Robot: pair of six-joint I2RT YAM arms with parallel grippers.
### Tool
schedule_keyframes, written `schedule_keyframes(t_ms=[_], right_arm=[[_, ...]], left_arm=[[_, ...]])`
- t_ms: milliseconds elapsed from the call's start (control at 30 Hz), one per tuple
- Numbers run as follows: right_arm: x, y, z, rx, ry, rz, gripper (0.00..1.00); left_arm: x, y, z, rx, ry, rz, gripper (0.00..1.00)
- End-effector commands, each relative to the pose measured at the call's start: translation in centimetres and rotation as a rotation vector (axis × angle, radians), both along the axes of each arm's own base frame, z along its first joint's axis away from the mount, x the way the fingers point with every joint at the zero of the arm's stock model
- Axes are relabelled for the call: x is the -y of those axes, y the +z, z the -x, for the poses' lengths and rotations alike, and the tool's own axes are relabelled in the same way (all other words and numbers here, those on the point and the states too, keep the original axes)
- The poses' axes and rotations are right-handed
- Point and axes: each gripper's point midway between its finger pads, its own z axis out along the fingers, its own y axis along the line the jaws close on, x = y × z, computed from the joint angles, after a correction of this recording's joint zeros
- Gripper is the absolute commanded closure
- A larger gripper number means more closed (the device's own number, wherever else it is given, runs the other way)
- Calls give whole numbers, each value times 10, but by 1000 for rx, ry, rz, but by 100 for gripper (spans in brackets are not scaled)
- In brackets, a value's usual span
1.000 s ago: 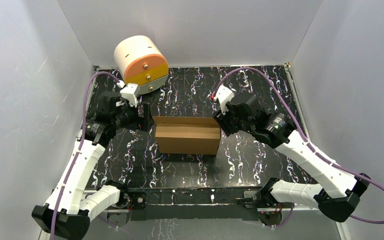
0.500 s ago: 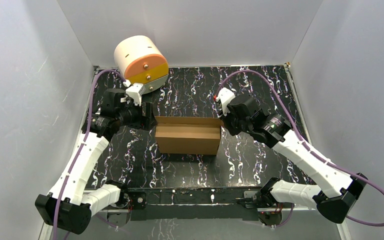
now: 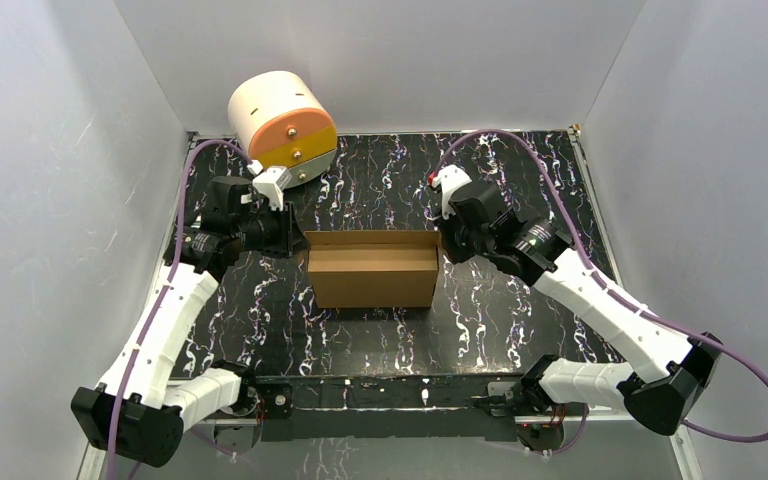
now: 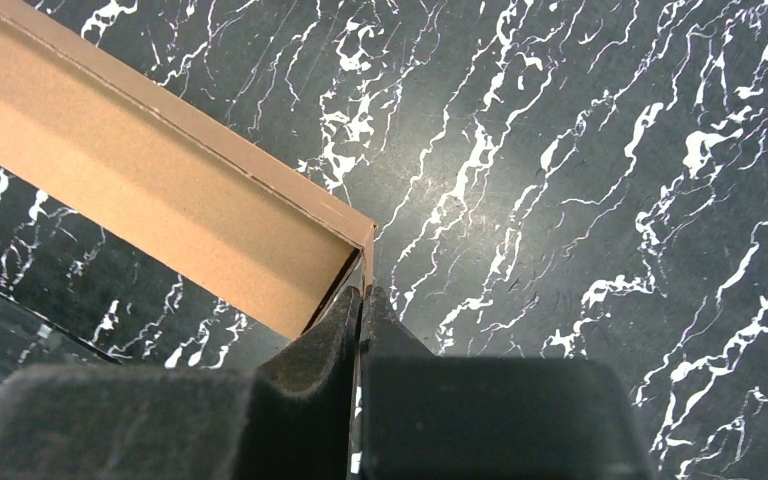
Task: Fold the paper box
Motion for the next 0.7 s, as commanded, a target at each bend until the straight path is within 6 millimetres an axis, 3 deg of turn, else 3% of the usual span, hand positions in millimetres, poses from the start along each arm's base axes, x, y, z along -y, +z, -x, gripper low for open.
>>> schedule_keyframes(t_ms=[0,167,667], right_arm=[[-13,23,-5,-14,-73,-114,93],[-19,22,-5,-74,-147,-176,100],[-25,13,-6,-203,-371,-303,100]], left_arm=[[10,22,4,-12,17,97,81],[12,23,5,-46,78,148,84],[9,13,8,-66,150,177,91]])
